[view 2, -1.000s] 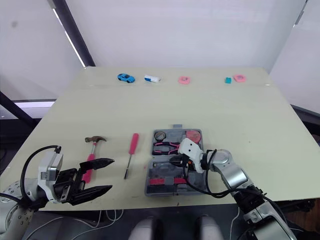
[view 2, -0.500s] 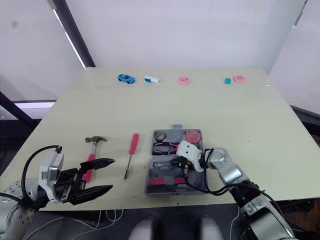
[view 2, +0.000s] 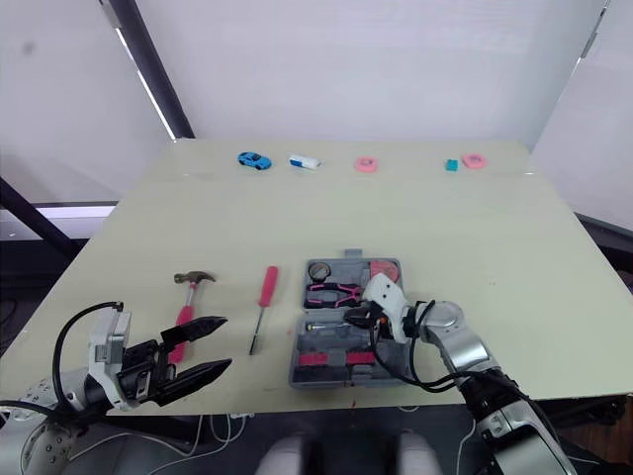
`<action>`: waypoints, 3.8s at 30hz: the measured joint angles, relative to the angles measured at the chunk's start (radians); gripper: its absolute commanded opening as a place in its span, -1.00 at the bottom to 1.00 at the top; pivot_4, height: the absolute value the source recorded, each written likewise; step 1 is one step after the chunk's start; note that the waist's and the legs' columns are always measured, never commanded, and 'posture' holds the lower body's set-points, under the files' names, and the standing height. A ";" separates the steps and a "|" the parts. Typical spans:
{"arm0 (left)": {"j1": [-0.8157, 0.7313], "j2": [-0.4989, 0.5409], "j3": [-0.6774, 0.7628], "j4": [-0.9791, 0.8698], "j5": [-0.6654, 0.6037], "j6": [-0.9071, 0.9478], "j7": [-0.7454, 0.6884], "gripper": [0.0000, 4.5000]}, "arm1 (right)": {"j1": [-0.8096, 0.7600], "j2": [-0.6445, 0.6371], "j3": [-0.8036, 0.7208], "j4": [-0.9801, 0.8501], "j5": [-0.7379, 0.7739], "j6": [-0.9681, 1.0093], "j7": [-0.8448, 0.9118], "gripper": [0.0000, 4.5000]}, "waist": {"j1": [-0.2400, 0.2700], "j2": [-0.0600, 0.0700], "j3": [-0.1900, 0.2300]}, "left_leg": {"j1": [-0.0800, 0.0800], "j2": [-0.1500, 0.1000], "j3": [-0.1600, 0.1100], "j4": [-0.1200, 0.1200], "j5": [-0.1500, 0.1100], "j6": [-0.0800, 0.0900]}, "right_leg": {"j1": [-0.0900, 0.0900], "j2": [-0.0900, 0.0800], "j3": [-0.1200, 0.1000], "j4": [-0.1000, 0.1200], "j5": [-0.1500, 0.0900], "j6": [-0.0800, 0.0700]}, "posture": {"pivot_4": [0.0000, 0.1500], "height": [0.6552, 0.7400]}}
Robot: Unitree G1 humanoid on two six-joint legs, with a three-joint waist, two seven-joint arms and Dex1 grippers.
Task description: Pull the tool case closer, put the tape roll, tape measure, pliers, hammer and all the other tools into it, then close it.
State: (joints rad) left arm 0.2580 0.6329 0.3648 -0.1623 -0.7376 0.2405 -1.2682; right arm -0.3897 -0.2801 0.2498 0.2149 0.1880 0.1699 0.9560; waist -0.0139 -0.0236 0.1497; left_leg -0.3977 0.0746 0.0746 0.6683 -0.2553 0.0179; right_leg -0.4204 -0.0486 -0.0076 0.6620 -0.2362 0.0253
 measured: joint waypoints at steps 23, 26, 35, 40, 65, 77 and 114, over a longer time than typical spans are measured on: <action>0.276 -0.148 0.177 0.078 0.036 -0.053 0.242 1.00 | 0.634 -0.373 -0.570 -0.314 0.273 0.022 0.073 0.97 | 0.002 0.000 0.003 | 0.002 0.000 -0.004 -0.002 -0.001 0.000 | -0.001 -0.002 0.000 -0.005 -0.003 0.005 | 1.00 1.00; 0.277 -0.149 0.187 0.092 0.036 -0.057 0.250 1.00 | 0.681 -0.392 -0.613 -0.296 0.280 0.010 0.092 0.97 | 0.003 -0.001 0.003 | 0.000 0.000 -0.004 -0.002 -0.001 0.000 | -0.002 -0.003 0.000 -0.006 -0.003 0.005 | 1.00 1.00; 0.234 -0.151 0.185 0.000 0.024 -0.021 0.341 1.00 | 0.630 -0.395 -0.603 -0.303 0.292 0.008 0.090 0.97 | 0.003 -0.002 0.005 | 0.000 0.000 -0.004 -0.003 -0.001 0.000 | -0.003 -0.003 0.000 -0.005 -0.003 0.005 | 1.00 1.00; 0.119 -0.125 0.169 -0.109 0.034 0.073 0.512 1.00 | 0.476 -0.359 -0.442 -0.443 0.276 0.024 0.050 0.97 | 0.004 -0.003 0.005 | -0.002 -0.001 -0.003 -0.003 -0.001 0.000 | -0.002 -0.001 0.001 -0.005 -0.003 0.004 | 1.00 1.00; -0.210 -0.023 0.122 -0.084 0.098 0.559 1.012 1.00 | 0.090 -0.300 -0.187 -0.586 0.340 0.220 0.044 0.97 | 0.003 -0.005 0.007 | -0.002 -0.001 -0.002 -0.003 -0.001 0.000 | -0.002 0.000 0.000 -0.003 0.000 0.000 | 1.00 1.00; -0.448 0.007 0.047 0.269 0.243 0.543 1.014 1.00 | 0.065 -0.297 -0.178 -0.590 0.349 0.227 0.040 0.97 | 0.018 -0.007 0.007 | -0.002 -0.001 -0.001 -0.002 -0.001 0.000 | -0.001 0.000 -0.001 -0.004 0.000 0.000 | 1.00 1.00; -0.646 -0.097 -0.039 0.568 0.430 0.346 1.005 -0.98 | 0.050 -0.316 -0.181 -0.554 0.359 0.218 0.082 1.00 | 0.026 -0.008 0.007 | -0.002 -0.001 -0.001 -0.002 0.000 0.000 | -0.001 0.000 -0.001 -0.003 0.002 0.004 | 1.00 1.00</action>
State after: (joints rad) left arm -0.3884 0.5359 0.3257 0.4054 -0.3071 0.5867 -0.2632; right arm -0.3397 -0.5956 0.0692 -0.3387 0.5469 0.3875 1.0380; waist 0.0123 -0.0313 0.1570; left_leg -0.3998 0.0735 0.0736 0.6667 -0.2557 0.0175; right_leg -0.4210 -0.0487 -0.0090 0.6592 -0.2338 0.0297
